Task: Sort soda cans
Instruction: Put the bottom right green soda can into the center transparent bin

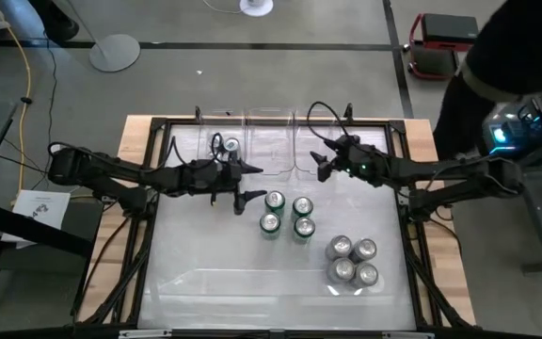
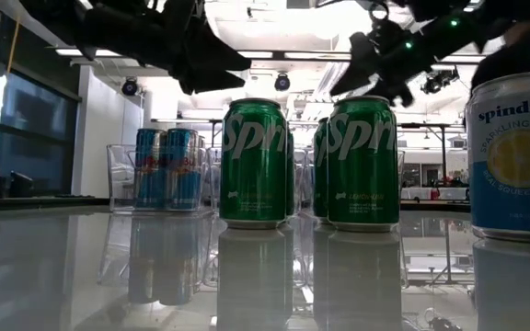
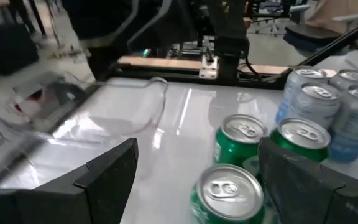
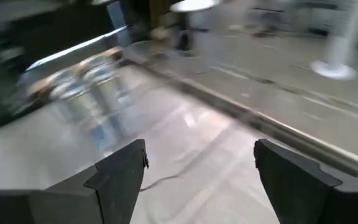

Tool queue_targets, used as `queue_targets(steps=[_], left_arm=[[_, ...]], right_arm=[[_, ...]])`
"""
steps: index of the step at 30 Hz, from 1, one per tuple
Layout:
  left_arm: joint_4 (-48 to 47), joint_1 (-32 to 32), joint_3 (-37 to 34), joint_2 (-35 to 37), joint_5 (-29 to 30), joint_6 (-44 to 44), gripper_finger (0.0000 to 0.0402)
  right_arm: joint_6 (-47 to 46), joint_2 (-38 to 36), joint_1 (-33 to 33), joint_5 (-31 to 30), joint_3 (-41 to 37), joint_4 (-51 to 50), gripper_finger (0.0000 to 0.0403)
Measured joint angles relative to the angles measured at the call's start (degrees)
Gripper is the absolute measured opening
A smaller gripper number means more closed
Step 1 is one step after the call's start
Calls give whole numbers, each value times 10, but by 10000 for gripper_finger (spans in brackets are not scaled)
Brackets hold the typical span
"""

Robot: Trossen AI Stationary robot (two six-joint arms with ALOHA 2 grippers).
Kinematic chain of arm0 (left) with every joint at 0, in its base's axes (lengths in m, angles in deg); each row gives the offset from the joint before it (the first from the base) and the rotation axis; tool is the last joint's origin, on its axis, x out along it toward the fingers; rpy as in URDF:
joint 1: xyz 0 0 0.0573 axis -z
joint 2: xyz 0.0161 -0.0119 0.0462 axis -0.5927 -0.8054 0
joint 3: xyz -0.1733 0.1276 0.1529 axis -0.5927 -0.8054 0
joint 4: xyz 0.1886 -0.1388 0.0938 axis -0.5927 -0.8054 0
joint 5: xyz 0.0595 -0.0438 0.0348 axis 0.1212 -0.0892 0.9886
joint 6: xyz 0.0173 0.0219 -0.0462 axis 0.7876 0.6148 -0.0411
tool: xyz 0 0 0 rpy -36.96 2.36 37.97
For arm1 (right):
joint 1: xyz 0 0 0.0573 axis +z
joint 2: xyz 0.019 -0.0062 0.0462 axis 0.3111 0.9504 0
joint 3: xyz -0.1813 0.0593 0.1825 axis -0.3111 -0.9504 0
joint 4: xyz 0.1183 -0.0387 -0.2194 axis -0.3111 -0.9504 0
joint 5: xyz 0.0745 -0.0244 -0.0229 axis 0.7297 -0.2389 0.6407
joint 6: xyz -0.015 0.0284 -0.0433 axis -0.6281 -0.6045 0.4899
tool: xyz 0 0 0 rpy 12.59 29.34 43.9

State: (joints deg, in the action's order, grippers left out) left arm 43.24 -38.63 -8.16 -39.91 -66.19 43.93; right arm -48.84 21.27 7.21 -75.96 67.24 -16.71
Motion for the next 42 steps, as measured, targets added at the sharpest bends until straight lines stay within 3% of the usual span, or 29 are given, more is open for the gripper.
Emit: queue_targets(steps=[4,7,9,15,22,31,42], left_arm=[[-15,17,0,-1,0,-32,310],[-10,28,0,-6,4,-45,310],[3,34,0,-9,28,-55,310],[2,48,1,-10,78,-87,310],[-13,67,1,-10,73,-86,310],[-47,93,0,-11,74,-96,310],[-47,110,0,-11,76,-110,310]], right_arm=[[116,10,0,201,47,-25,291],[194,22,23,338,93,-101,291],[217,37,48,341,125,-164,291],[246,118,98,262,258,-376,291],[229,216,166,291,375,-542,291],[216,320,237,262,462,-627,292],[237,383,253,247,507,-674,292]])
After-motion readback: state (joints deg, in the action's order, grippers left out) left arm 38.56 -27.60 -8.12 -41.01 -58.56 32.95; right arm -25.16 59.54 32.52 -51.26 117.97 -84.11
